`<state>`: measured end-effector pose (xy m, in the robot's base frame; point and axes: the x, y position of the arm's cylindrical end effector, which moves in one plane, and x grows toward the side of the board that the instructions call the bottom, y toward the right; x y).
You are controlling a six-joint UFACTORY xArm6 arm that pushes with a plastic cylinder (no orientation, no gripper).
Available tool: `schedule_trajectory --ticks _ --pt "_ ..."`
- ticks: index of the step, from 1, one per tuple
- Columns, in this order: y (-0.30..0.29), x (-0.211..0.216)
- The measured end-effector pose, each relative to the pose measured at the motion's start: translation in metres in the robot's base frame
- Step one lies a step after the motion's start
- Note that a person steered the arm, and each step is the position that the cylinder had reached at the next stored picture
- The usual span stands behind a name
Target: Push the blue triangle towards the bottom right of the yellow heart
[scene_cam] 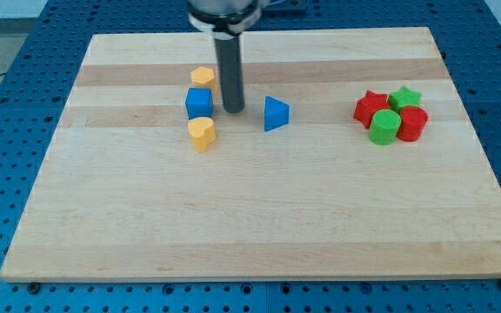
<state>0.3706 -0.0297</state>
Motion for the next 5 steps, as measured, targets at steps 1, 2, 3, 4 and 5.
schedule_trajectory --ticks 1,2,3,4,5 --pt "0.026 0.000" --pt "0.060 0.038" --pt "0.082 0.033" --pt "0.111 0.040" --pt "0.130 0.084"
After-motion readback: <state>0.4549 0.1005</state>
